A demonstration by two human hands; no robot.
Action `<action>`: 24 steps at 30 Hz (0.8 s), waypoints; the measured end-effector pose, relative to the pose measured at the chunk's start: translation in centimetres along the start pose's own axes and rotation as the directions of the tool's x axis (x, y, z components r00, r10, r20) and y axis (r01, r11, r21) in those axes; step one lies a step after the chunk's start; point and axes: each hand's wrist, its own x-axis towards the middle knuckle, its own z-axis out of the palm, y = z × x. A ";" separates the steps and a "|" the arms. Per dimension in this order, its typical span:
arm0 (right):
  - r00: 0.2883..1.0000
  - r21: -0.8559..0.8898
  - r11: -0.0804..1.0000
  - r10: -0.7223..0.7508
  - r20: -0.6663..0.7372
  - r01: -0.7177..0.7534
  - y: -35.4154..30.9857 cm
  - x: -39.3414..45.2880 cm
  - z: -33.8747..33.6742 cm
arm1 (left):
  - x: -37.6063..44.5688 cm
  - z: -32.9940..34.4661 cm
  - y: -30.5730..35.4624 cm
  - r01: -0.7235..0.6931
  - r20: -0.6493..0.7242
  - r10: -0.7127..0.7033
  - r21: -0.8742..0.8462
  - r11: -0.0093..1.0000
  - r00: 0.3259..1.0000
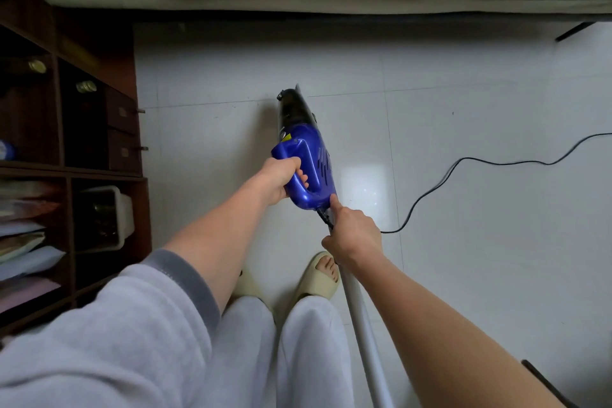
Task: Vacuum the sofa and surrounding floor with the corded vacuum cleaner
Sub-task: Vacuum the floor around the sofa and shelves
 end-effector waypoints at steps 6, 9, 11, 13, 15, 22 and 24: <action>0.999 -0.038 0.999 0.012 -0.032 -0.013 0.5 -1.3 0.1 | -0.8 0.3 -0.7 0.035 0.014 -0.036 0.034 0.999 0.999; 0.999 -0.050 0.998 0.027 -0.043 -0.029 1.4 -1.7 0.1 | -1.1 1.0 -1.0 0.060 0.043 -0.064 0.073 0.995 0.997; 0.998 -0.044 0.998 0.043 -0.039 -0.045 2.3 -1.8 0.1 | -1.2 1.9 -1.2 0.070 0.055 -0.077 0.110 0.991 0.996; 0.998 -0.026 0.998 0.052 -0.036 -0.053 3.1 -1.9 0.0 | -1.5 2.8 -1.2 0.071 0.066 -0.081 0.136 0.988 0.995; 0.997 -0.013 0.998 0.062 -0.034 -0.063 4.0 -2.0 -0.2 | -1.7 3.9 -1.1 0.068 0.080 -0.080 0.150 0.986 0.994; 0.991 0.040 0.992 0.120 -0.054 -0.118 7.3 -1.5 -1.0 | -2.2 8.0 -0.9 0.026 0.117 -0.046 0.166 0.986 0.992; 0.988 0.057 0.989 0.140 -0.061 -0.136 8.1 -1.1 -1.2 | -2.1 9.3 -0.7 0.014 0.125 -0.036 0.167 0.986 0.992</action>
